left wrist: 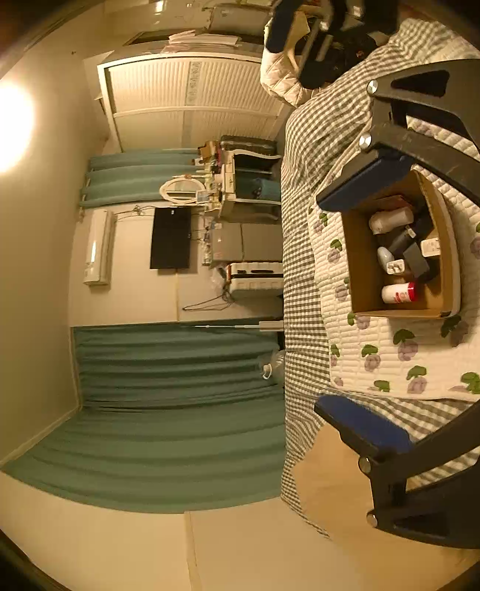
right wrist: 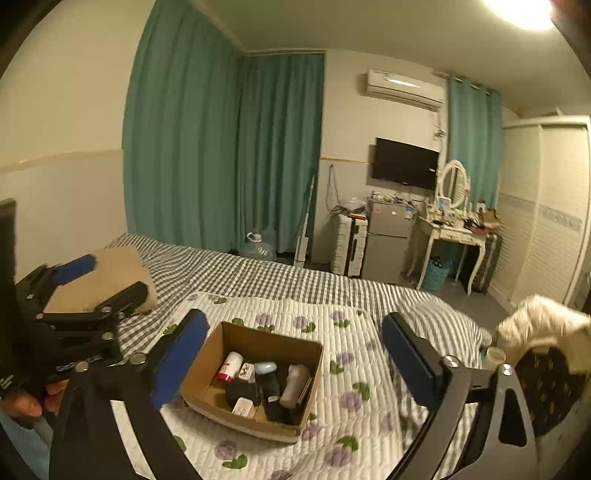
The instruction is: Organize rigid objects
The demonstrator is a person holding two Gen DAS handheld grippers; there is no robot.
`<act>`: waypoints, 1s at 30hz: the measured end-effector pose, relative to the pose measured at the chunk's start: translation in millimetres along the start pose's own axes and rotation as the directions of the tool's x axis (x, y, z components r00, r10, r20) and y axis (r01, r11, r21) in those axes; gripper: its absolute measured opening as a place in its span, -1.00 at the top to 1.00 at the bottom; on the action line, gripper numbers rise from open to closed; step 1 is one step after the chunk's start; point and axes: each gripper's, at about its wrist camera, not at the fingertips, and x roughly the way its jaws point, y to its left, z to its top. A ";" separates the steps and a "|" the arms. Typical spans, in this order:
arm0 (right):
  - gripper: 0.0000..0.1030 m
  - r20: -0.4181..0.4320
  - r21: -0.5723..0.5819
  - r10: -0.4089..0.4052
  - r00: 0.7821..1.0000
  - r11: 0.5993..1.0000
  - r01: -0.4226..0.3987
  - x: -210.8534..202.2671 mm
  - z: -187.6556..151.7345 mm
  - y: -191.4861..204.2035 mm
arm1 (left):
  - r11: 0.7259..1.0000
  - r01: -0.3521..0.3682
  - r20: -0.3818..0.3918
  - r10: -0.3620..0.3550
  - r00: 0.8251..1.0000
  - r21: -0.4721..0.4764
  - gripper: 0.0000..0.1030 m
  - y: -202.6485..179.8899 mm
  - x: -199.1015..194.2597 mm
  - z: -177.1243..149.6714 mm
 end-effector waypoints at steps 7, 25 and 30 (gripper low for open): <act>-0.99 -0.025 0.044 -0.051 0.998 0.998 0.052 34.6 -74.0 1.8 | 1.000 -0.010 -0.056 0.011 0.998 0.021 -1.00 -3.3 9.6 -61.2; -0.99 -0.101 0.093 -0.083 0.991 0.991 0.093 67.0 -117.7 -13.2 | 0.999 -0.040 -0.125 0.043 0.991 0.021 -1.00 -2.8 30.6 -103.2; -0.99 -0.104 0.085 -0.081 0.991 0.992 0.090 69.3 -118.3 -10.4 | 0.999 -0.034 -0.129 0.037 0.991 0.022 -1.00 -1.9 30.9 -102.6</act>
